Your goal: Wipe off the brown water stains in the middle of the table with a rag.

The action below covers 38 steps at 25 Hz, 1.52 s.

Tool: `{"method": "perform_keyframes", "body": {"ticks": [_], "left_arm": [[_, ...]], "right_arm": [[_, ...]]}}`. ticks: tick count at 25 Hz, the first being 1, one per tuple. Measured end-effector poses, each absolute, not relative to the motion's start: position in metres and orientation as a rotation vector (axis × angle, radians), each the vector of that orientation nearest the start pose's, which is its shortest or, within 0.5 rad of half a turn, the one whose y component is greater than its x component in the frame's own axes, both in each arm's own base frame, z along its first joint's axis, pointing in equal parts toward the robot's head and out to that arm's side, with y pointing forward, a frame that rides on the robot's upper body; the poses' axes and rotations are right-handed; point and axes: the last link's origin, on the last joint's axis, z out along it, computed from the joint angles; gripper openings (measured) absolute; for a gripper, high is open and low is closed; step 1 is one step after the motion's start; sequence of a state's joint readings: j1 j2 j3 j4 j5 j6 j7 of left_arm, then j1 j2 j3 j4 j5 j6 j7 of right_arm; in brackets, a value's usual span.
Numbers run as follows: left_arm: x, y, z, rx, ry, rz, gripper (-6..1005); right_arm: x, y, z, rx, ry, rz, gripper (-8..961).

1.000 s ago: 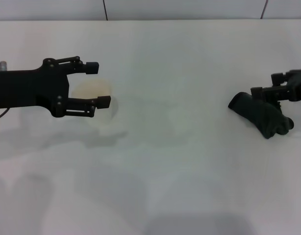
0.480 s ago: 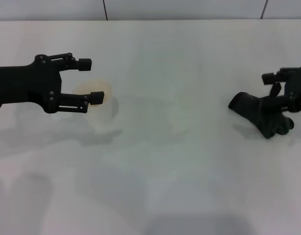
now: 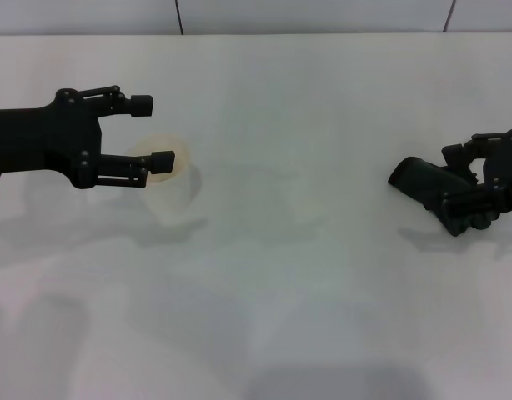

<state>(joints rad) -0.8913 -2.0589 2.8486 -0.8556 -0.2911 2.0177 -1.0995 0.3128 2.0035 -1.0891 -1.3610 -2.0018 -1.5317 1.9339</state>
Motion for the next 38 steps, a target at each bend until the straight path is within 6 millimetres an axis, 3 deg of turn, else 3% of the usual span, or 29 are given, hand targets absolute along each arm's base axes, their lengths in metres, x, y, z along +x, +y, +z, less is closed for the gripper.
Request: {"method": "perform_keyframes", "body": {"ticks": [38], "left_arm": [[-0.2406,0.3354,0.0626,-2.798,-0.314,-0.678,886]], "right_arm": [[0.2237,0.3195,0.0610,-2.775,0.594,0.235,861]]}}
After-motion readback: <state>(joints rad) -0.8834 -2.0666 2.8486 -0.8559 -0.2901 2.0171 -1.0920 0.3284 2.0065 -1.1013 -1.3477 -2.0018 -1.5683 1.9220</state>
